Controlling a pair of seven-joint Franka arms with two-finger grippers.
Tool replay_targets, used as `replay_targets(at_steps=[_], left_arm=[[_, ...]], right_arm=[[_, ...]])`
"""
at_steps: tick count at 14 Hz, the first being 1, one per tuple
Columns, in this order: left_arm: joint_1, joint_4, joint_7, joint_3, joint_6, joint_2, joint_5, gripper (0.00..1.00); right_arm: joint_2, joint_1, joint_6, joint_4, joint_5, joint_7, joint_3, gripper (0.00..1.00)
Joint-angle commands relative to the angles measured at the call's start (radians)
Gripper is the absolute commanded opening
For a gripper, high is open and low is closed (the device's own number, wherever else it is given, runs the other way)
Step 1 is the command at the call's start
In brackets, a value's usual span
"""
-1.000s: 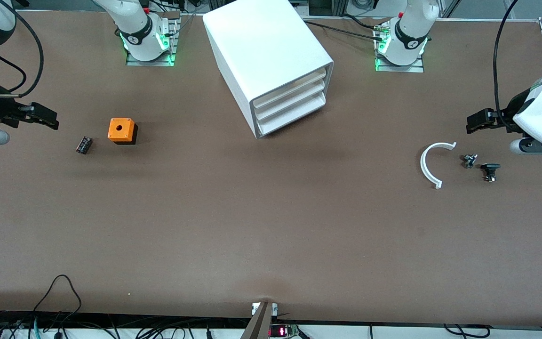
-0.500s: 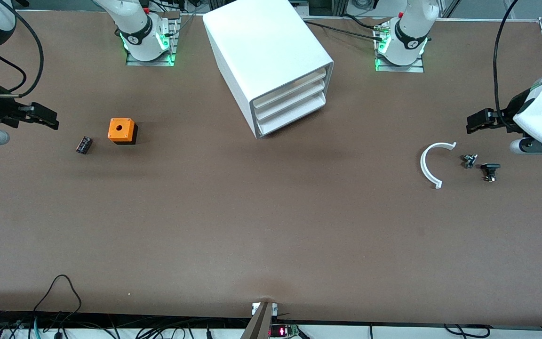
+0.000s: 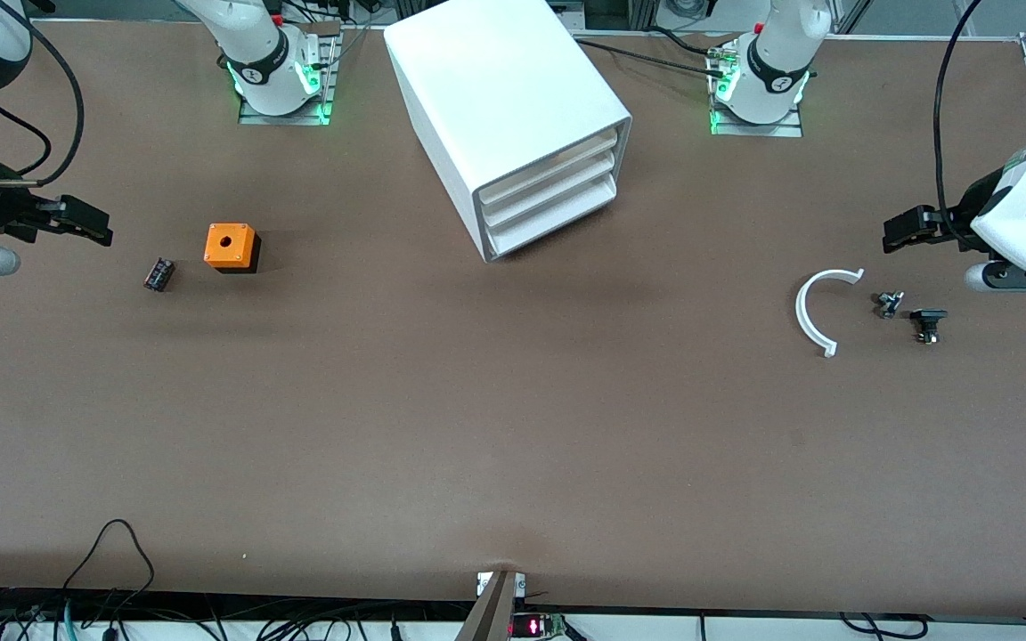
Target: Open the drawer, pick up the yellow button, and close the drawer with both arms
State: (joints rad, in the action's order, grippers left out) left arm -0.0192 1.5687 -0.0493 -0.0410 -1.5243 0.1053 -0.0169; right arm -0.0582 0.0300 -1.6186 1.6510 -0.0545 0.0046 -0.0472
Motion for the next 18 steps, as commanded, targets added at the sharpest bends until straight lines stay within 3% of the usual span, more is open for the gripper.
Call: replay_targets(at_steps=[1, 10, 14, 18], left_arm=[[-0.001, -0.012, 0.014, -0.002, 0.016, 0.005, -0.018, 1.00], [0.021, -0.036, 0.012, -0.008, 0.013, 0.010, -0.011, 1.00], [0.028, -0.045, 0.016, -0.008, 0.006, 0.011, 0.001, 1.00], [0.065, -0.115, 0.012, -0.010, 0.044, 0.080, 0.000, 1.00]], right_arm=[[0.005, -0.002, -0.001, 0.003, 0.001, -0.002, 0.004, 1.00], [-0.011, 0.045, -0.012, -0.008, 0.013, 0.000, 0.016, 1.00], [-0.005, 0.235, 0.000, -0.054, 0.005, 0.003, 0.024, 1.00], [-0.005, 0.321, -0.009, -0.066, 0.007, 0.003, 0.024, 1.00]])
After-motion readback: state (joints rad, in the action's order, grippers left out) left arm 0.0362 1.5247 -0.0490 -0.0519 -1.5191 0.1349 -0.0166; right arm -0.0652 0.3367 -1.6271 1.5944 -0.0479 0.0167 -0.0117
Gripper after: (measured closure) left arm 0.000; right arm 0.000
